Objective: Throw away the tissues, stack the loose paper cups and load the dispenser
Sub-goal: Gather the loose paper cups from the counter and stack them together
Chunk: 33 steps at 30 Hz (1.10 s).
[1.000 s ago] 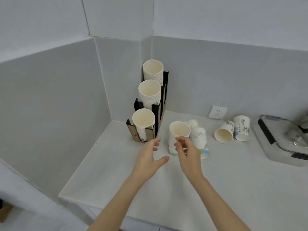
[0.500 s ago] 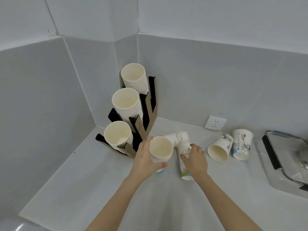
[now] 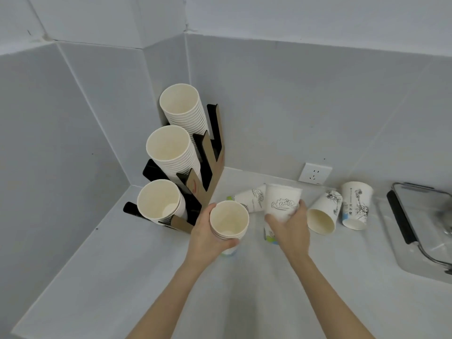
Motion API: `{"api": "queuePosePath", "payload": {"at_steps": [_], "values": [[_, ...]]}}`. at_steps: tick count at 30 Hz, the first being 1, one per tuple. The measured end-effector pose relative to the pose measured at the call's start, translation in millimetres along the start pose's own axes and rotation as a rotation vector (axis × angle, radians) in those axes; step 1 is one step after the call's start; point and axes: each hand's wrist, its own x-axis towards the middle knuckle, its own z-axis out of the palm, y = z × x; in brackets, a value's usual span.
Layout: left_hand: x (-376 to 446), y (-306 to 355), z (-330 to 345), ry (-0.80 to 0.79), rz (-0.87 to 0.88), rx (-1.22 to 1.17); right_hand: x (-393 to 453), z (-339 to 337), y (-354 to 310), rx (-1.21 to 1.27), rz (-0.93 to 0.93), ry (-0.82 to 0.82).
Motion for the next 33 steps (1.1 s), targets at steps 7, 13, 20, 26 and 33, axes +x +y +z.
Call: {"api": "queuePosePath", "payload": {"at_steps": [7, 13, 20, 26, 33], "values": [[-0.4, -1.4, 0.4, 0.008, -0.031, -0.021, -21.3, -1.7, -69.3, 0.432, -0.231, -0.272], [-2.1, 5.1, 0.0, -0.001, -0.057, -0.088, -38.6, 21.0, -44.7, 0.206, -0.277, -0.484], [-2.4, 2.3, 2.3, 0.037, -0.036, -0.16, -31.0, 8.2, -34.7, 0.004, -0.334, -0.674], [8.2, 5.3, -1.0, 0.031, -0.06, -0.122, 9.7, 10.1, -19.1, -0.066, -0.139, -0.605], [36.6, 6.0, 7.6, 0.018, -0.038, -0.077, 75.8, 36.3, -18.8, 0.28, 0.329, -0.397]]}}
